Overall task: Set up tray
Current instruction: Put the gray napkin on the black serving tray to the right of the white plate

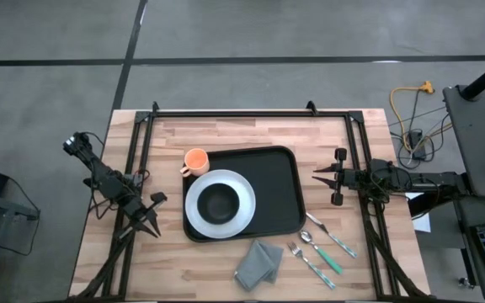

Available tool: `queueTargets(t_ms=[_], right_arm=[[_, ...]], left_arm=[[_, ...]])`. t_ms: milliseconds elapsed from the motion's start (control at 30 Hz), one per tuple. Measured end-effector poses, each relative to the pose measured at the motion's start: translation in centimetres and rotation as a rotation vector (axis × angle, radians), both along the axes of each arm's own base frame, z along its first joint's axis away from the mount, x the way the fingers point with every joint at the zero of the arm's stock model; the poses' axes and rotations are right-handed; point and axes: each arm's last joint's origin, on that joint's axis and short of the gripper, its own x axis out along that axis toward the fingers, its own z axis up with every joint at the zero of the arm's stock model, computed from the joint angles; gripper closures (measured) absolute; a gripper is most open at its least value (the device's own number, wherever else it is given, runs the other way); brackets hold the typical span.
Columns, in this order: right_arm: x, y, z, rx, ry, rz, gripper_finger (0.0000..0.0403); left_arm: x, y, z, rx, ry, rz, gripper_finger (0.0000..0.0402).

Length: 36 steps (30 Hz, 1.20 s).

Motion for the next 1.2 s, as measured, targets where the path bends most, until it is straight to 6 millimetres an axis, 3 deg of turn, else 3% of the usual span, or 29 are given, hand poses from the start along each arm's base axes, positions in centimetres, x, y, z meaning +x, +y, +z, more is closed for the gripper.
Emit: queueTargets(t_ms=[233,600,900,1200], right_arm=[[-0.1,0.0,1.7,-0.029,-0.167,-0.001,0.0335],[-0.2,0.0,2.0,-0.029,-0.204,-0.001,0.0335],[-0.2,0.0,1.9,0.171,-0.218,0.021,0.0335],[0.0,0.0,1.8,0.225,-0.203,0.018,0.0335]], left_arm=[[0.1,-0.1,-0.3,0.021,0.023,-0.001,0.0383],[0.3,-0.3,-0.7,0.056,0.062,0.000,0.0383],[0.4,-0.4,-0.7,0.203,-0.078,-0.020,0.0383],[-0.1,0.1,0.5,0.024,-0.098,-0.003,0.0383]])
